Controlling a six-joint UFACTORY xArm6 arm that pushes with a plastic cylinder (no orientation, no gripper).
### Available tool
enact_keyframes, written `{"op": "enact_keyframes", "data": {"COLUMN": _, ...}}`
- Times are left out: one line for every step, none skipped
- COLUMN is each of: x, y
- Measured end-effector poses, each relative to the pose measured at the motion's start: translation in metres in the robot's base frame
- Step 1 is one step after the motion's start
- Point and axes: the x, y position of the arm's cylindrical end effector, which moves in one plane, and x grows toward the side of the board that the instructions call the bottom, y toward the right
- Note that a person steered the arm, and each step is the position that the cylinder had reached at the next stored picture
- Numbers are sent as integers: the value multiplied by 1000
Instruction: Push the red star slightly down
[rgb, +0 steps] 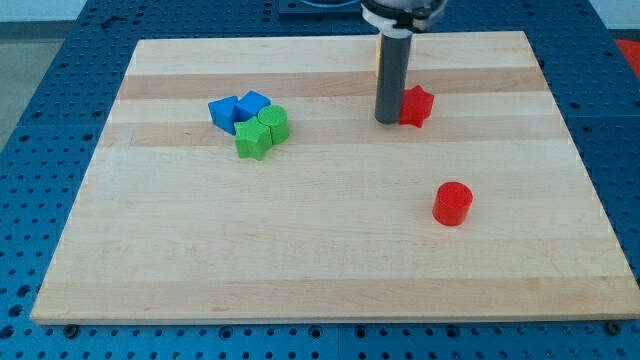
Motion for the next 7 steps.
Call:
{"op": "enact_keyframes", "data": {"x": -53, "y": 1}}
{"op": "enact_keyframes", "data": {"x": -85, "y": 41}}
{"op": "enact_keyframes", "data": {"x": -60, "y": 53}}
{"op": "enact_keyframes", "data": {"x": -28, "y": 29}}
{"op": "enact_keyframes", "data": {"x": -6, "y": 20}}
{"op": "enact_keyframes", "data": {"x": 9, "y": 18}}
{"op": "enact_keyframes", "data": {"x": 10, "y": 18}}
